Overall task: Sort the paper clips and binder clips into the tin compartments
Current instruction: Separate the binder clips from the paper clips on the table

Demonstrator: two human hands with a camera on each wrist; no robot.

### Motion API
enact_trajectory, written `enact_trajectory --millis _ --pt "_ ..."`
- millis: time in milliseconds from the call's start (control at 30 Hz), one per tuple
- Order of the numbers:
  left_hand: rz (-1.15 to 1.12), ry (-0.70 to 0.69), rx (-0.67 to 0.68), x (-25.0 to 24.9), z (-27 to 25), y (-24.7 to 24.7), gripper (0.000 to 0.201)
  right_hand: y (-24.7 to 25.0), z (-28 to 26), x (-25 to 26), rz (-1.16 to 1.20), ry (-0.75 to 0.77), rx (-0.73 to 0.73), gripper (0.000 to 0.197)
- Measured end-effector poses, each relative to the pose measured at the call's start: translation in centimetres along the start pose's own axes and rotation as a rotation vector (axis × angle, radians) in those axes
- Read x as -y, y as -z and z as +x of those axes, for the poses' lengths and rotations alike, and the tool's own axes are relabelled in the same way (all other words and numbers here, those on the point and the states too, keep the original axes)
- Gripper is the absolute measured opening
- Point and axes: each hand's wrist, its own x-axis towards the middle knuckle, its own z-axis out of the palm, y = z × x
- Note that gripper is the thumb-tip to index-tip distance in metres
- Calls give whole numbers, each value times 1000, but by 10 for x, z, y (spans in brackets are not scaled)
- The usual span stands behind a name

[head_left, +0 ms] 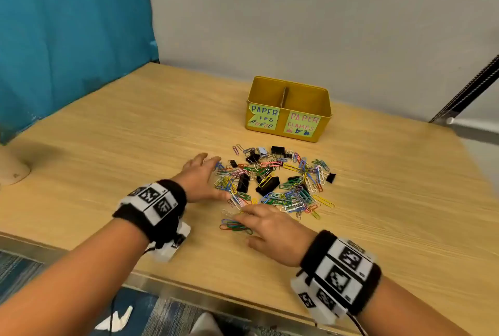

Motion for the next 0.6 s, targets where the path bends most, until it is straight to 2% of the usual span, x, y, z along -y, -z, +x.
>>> enact_trajectory --millis 100,200,267,333,433,500,600 --pt "135 75 135 -6 8 -4 118 -4 16 0 -110 -27 182 66" --pt "245 21 203 -12 11 -13 110 0 30 -10 -149 -63 221 73" --pt "232 -47 248 -12 9 -13 104 10 36 -22 -93 -111 218 72" --pt "141 -94 235 -7 8 -8 101 22 42 -29 4 -130 122 64" --pt "11 -78 106 -1 15 4 103 36 56 -30 81 -126 -101 42" --pt "60 -75 79 -2 22 9 108 39 71 -26 77 -152 -148 40" --pt "141 -108 144 -8 28 12 109 43 88 -27 125 -236 -184 44"
